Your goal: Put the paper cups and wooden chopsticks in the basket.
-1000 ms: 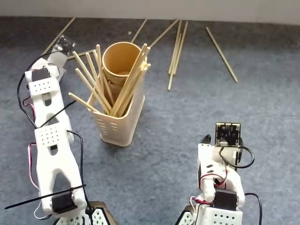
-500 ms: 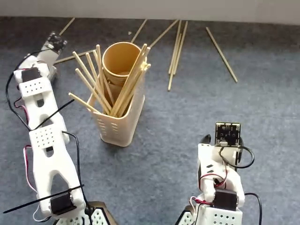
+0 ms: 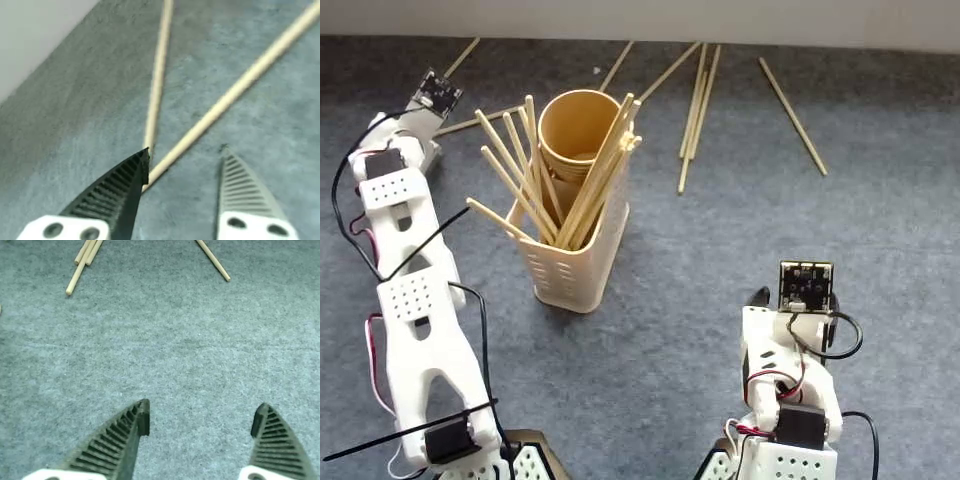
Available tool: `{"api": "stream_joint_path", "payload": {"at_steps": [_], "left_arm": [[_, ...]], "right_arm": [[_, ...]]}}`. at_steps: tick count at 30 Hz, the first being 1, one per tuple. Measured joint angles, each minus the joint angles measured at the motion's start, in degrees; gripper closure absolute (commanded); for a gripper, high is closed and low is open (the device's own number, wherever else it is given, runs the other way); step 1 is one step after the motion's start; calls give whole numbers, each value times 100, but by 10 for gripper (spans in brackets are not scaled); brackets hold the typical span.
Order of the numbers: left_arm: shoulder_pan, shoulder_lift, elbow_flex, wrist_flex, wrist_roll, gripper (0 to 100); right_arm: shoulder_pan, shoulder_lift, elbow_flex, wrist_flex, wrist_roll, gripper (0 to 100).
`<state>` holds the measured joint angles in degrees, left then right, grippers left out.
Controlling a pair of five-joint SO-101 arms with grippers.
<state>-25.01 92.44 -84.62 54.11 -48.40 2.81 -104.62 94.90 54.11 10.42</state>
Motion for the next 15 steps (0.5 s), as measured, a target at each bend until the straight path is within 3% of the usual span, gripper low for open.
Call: {"api": "stream_joint_path", "payload": {"at_steps": [7, 12, 15], "left_arm": [[62, 9, 88, 519, -853, 997], [53, 18, 79, 738, -888, 993], [9, -149, -396, 1240, -448, 993]], "right_arm": [[0, 0, 0, 0, 0, 684], [0, 0, 0, 0, 0, 684], [0, 0, 0, 0, 0, 684]]}}
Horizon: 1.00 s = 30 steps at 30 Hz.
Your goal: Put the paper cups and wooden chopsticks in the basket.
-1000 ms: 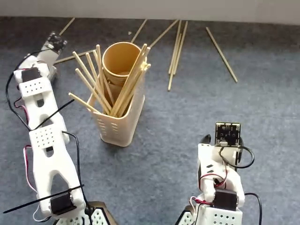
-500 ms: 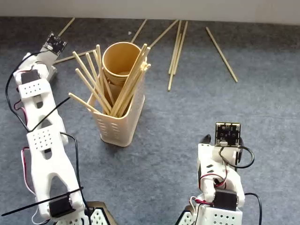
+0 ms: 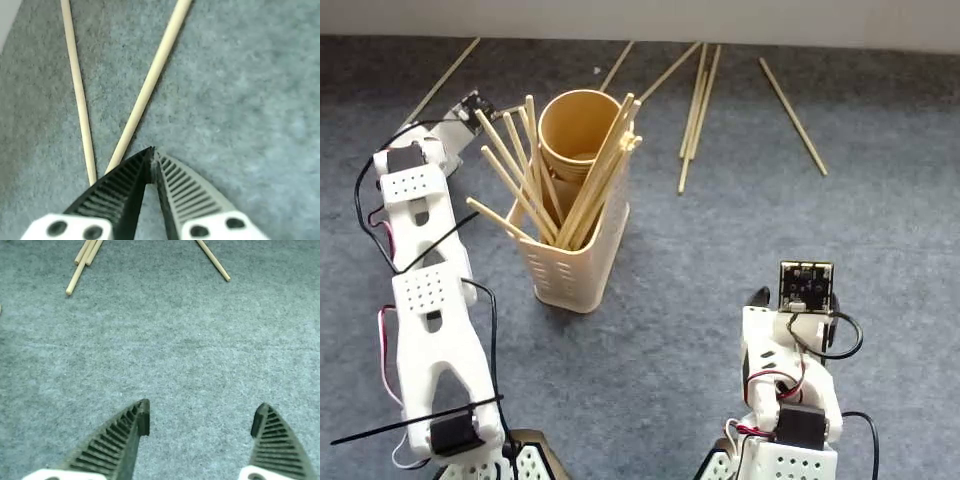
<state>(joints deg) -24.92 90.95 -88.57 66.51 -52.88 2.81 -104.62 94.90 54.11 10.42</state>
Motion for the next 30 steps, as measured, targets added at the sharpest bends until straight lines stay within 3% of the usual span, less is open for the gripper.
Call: {"api": "stream_joint_path", "payload": {"at_steps": [7, 14, 16, 22, 26, 30], "left_arm": [[-18, -1336, -440, 1855, 2505, 993], [35, -4220, -440, 3288, 4703, 994], [149, -5116, -440, 3429, 4985, 994], [237, -7508, -132, 3534, 5802, 994], [422, -8844, 1116, 3534, 5908, 994], [870, -10286, 3209, 3534, 5908, 994]], "right_arm": [[0, 0, 0, 0, 0, 684], [0, 0, 0, 0, 0, 686], [0, 0, 0, 0, 0, 728], [0, 0, 0, 176, 0, 997], [0, 0, 0, 176, 0, 986], [0, 0, 0, 176, 0, 986]]}}
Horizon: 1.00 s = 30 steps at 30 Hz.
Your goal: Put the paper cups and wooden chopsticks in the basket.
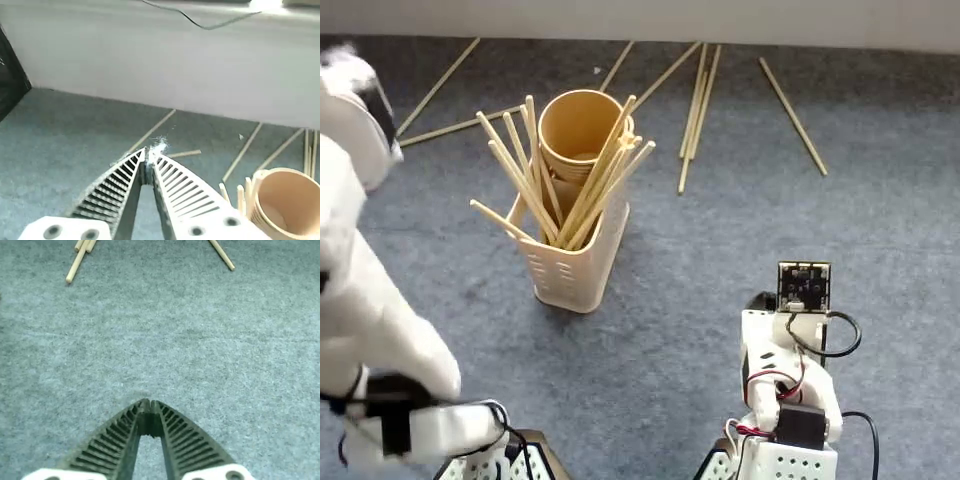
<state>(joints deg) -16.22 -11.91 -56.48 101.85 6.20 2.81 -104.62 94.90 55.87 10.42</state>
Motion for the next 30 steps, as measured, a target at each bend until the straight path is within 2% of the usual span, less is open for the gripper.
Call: {"api": "stream_joint_path", "payload": {"at_steps": [4, 7, 10, 15, 17, 22, 25, 30], "left_arm": [[624, -1679, 2796, -44, 185, 994], [914, -2919, 5284, -774, 369, 993], [844, -4141, 7938, -2163, 211, 993], [457, -6242, 12053, -5169, -905, 993], [352, -7033, 13301, -6048, -1002, 993], [352, -8624, 15130, -6470, -1073, 993], [360, -9081, 15235, -6110, -1073, 993], [352, -9125, 15262, -5565, -1073, 993]], "right_arm": [[-9, 0, 0, 0, 0, 986], [-18, 0, 0, 0, 0, 985], [-18, 0, 0, 0, 0, 983], [-26, 0, 0, 0, 0, 982], [-158, 0, 0, 0, 0, 982], [-290, 0, 0, 0, 0, 982], [-299, 0, 0, 0, 0, 982], [-308, 0, 0, 0, 0, 982]]}}
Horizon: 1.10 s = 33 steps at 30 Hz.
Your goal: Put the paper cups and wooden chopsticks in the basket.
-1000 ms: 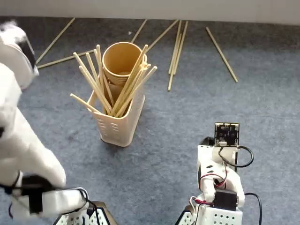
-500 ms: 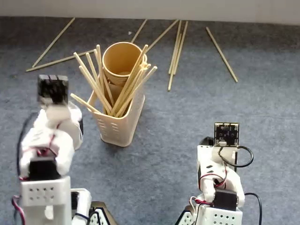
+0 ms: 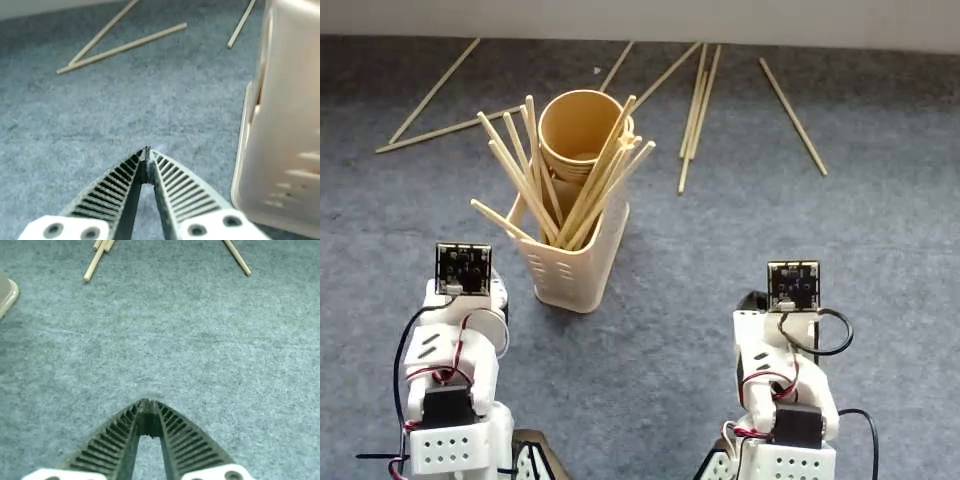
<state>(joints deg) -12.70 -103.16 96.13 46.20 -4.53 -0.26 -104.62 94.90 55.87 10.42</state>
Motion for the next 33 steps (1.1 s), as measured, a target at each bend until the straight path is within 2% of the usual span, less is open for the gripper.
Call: {"api": "stream_joint_path", "payload": {"at_steps": [6, 11, 33], "left_arm": [[-53, 0, 0, 1240, 0, 993], [-44, 0, 0, 2848, 0, 993], [-44, 0, 0, 3033, 0, 993]], "right_arm": [[0, 0, 0, 0, 0, 982], [0, 0, 0, 0, 0, 982], [0, 0, 0, 0, 0, 982]]}}
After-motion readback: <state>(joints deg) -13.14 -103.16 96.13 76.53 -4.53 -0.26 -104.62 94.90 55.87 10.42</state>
